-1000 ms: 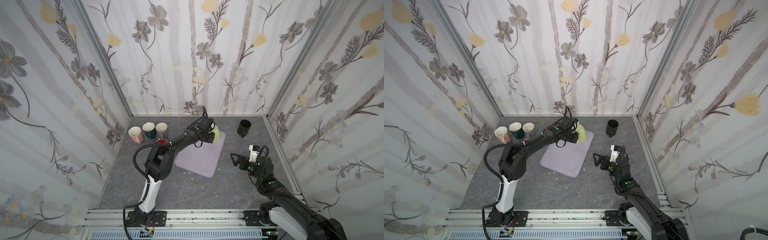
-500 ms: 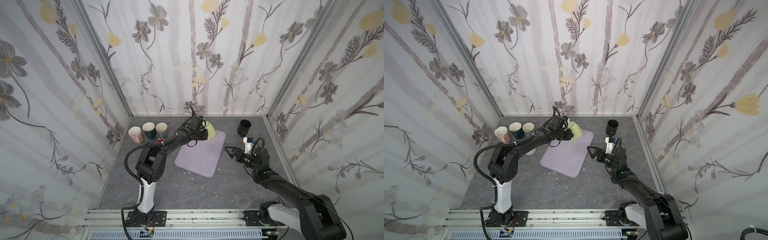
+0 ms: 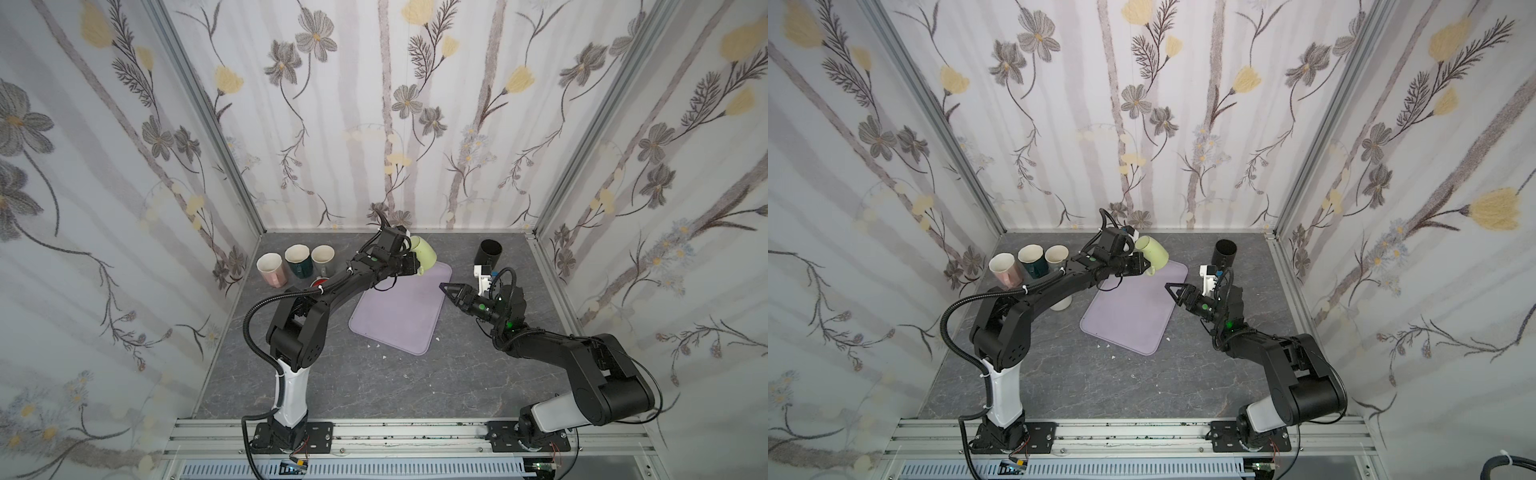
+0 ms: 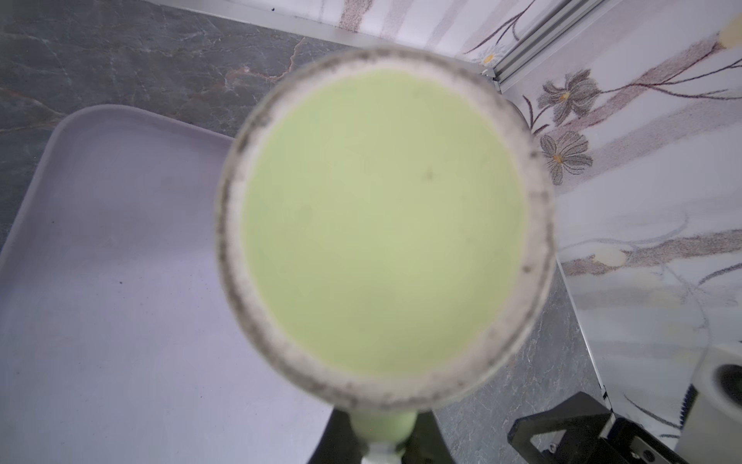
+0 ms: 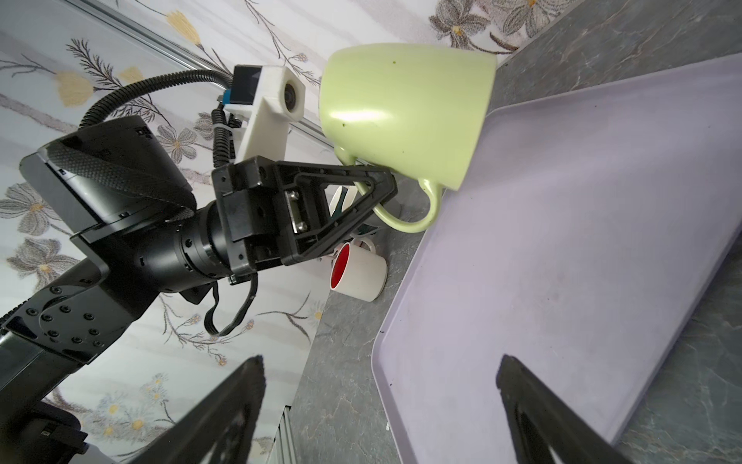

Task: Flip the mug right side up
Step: 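Lift the green mug with the left gripper toward the approaching right gripper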

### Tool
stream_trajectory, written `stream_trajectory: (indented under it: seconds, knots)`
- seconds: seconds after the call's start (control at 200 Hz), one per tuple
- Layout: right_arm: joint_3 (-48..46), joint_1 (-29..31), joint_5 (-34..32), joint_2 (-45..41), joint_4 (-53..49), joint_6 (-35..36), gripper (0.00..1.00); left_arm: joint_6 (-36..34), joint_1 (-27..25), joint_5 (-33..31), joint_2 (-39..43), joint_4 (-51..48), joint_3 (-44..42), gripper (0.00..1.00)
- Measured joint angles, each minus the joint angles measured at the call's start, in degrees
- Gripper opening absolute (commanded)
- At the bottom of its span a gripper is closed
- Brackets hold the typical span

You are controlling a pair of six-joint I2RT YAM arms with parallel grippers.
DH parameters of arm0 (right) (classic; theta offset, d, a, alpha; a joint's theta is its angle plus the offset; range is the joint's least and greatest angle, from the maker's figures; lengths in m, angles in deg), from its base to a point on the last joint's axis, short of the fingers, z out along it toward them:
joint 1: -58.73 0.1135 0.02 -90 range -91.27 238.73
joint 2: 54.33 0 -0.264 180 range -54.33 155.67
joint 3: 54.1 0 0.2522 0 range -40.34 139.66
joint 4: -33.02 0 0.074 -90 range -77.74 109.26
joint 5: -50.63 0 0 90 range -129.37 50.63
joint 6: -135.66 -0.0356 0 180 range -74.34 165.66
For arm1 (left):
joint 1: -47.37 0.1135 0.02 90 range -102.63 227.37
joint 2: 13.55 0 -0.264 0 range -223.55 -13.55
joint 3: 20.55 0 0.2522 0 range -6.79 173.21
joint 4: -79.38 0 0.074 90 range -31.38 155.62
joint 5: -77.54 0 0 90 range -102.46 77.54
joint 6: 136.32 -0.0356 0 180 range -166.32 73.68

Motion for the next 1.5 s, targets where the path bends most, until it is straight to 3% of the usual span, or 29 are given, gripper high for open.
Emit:
stream_trajectory:
  seconds: [0.235,0.6,0.859,1.119,1.499]
  knots:
    - [2.64,-0.04,1.55,3.56,7.13,-2.89,0.81,1.77,-0.07,2.80,3.61,4.79,-3.61,0.00]
    - [5.07,-0.31,2.10,4.44,9.03,-3.85,0.78,5.14,-1.22,7.32,9.29,15.67,-11.26,0.00]
    - [5.90,-0.59,2.12,0.87,8.44,-3.63,0.66,7.87,-1.44,10.08,12.57,23.61,-15.23,0.00]
    - [6.27,-0.74,2.36,-2.67,8.20,-2.32,0.65,13.05,-1.64,12.85,12.66,31.15,-16.90,0.00]
    - [7.23,-0.79,3.23,-3.15,8.07,-2.12,0.56,15.50,-2.67,15.89,13.07,36.72,-17.27,0.00]
